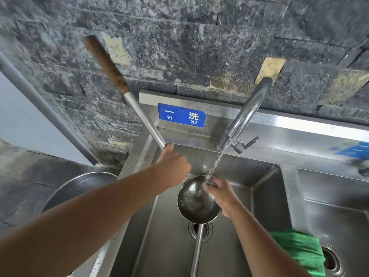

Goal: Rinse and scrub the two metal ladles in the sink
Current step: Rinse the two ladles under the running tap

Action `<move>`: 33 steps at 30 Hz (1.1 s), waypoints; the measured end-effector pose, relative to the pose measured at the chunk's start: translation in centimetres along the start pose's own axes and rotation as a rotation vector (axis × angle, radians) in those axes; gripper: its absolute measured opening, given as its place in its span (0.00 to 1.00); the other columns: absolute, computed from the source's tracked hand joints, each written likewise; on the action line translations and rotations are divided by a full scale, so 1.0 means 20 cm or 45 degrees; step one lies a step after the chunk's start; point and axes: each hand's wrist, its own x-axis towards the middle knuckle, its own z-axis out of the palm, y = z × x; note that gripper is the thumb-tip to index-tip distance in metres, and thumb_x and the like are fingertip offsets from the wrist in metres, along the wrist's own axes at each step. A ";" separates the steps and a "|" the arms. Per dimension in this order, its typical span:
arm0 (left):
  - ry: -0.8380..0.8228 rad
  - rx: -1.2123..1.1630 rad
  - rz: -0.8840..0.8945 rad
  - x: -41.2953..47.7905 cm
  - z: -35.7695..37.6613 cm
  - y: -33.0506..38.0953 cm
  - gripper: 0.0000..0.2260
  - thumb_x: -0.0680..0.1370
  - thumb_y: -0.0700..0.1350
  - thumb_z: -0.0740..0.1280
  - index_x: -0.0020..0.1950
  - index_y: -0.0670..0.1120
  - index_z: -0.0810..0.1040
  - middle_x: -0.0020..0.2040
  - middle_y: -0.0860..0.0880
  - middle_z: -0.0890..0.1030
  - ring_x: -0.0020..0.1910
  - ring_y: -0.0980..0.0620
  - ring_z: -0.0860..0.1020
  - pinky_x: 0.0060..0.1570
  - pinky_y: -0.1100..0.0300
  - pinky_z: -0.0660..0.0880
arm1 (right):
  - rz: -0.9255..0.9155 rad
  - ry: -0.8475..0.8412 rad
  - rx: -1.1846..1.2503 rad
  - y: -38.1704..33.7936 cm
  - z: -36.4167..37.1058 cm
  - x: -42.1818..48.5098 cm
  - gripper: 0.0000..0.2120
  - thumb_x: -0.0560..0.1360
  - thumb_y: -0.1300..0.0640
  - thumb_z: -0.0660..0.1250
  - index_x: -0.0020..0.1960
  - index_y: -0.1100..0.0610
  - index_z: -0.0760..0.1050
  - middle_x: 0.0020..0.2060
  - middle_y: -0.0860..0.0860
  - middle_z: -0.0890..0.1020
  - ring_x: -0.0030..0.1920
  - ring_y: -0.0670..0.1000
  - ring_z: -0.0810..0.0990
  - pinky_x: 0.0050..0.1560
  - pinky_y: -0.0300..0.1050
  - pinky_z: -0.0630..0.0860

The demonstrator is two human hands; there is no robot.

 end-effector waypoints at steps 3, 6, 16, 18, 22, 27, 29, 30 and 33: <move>0.658 -0.073 0.006 -0.05 0.13 0.02 0.05 0.70 0.38 0.66 0.41 0.46 0.79 0.40 0.47 0.77 0.43 0.45 0.77 0.70 0.39 0.64 | 0.045 0.085 0.020 0.03 0.00 -0.02 0.11 0.74 0.67 0.68 0.52 0.55 0.82 0.46 0.53 0.86 0.46 0.52 0.84 0.52 0.49 0.78; 1.082 -0.481 -0.017 -0.12 0.24 0.06 0.04 0.74 0.39 0.66 0.42 0.46 0.79 0.45 0.48 0.77 0.45 0.47 0.75 0.63 0.45 0.70 | 0.031 0.117 -0.010 0.02 -0.03 -0.03 0.12 0.74 0.67 0.68 0.50 0.51 0.82 0.46 0.51 0.86 0.47 0.51 0.84 0.51 0.47 0.79; 0.443 -3.569 -0.837 0.04 0.24 0.23 0.15 0.78 0.49 0.68 0.36 0.43 0.72 0.33 0.42 0.72 0.36 0.43 0.76 0.40 0.52 0.77 | 0.008 -0.074 -0.113 -0.07 -0.06 -0.04 0.06 0.71 0.74 0.66 0.41 0.67 0.79 0.31 0.51 0.77 0.30 0.43 0.74 0.34 0.34 0.70; 0.562 -3.652 -1.017 0.07 0.24 0.29 0.19 0.79 0.50 0.67 0.31 0.47 0.64 0.27 0.48 0.61 0.28 0.49 0.63 0.34 0.55 0.69 | 0.004 -0.083 -0.169 -0.08 -0.06 -0.03 0.02 0.70 0.73 0.67 0.40 0.71 0.78 0.32 0.53 0.75 0.31 0.46 0.71 0.34 0.41 0.67; 0.732 -3.604 -1.270 0.10 0.23 0.30 0.20 0.82 0.49 0.64 0.32 0.50 0.62 0.25 0.52 0.57 0.23 0.53 0.58 0.30 0.56 0.62 | 0.132 0.104 -0.234 -0.05 -0.07 0.03 0.09 0.69 0.63 0.73 0.33 0.51 0.82 0.24 0.43 0.79 0.27 0.44 0.75 0.32 0.38 0.70; 0.976 -3.586 -1.424 0.10 0.21 0.26 0.20 0.82 0.47 0.64 0.31 0.50 0.61 0.22 0.53 0.58 0.20 0.55 0.57 0.30 0.58 0.61 | 0.480 0.477 0.357 0.06 0.09 -0.04 0.06 0.69 0.62 0.75 0.46 0.58 0.82 0.33 0.54 0.85 0.37 0.55 0.83 0.43 0.54 0.82; 1.011 -3.533 -1.504 0.10 0.21 0.28 0.21 0.81 0.47 0.65 0.30 0.50 0.62 0.22 0.53 0.58 0.21 0.54 0.57 0.30 0.57 0.61 | 0.647 0.555 0.756 0.08 0.19 -0.08 0.06 0.70 0.67 0.73 0.47 0.61 0.80 0.41 0.60 0.85 0.45 0.61 0.83 0.54 0.63 0.81; 1.050 -3.515 -1.547 0.09 0.22 0.29 0.21 0.81 0.47 0.65 0.30 0.50 0.62 0.23 0.53 0.59 0.23 0.54 0.57 0.31 0.57 0.61 | 0.700 0.574 0.958 0.09 0.25 -0.09 0.06 0.72 0.69 0.70 0.48 0.63 0.78 0.45 0.63 0.84 0.49 0.63 0.83 0.56 0.64 0.80; 1.182 -3.505 -1.643 0.10 0.20 0.29 0.21 0.81 0.47 0.66 0.31 0.49 0.62 0.24 0.53 0.59 0.24 0.54 0.58 0.30 0.57 0.59 | 0.657 0.461 1.473 0.07 0.43 -0.20 0.13 0.77 0.70 0.62 0.60 0.64 0.75 0.56 0.65 0.82 0.54 0.64 0.82 0.50 0.50 0.83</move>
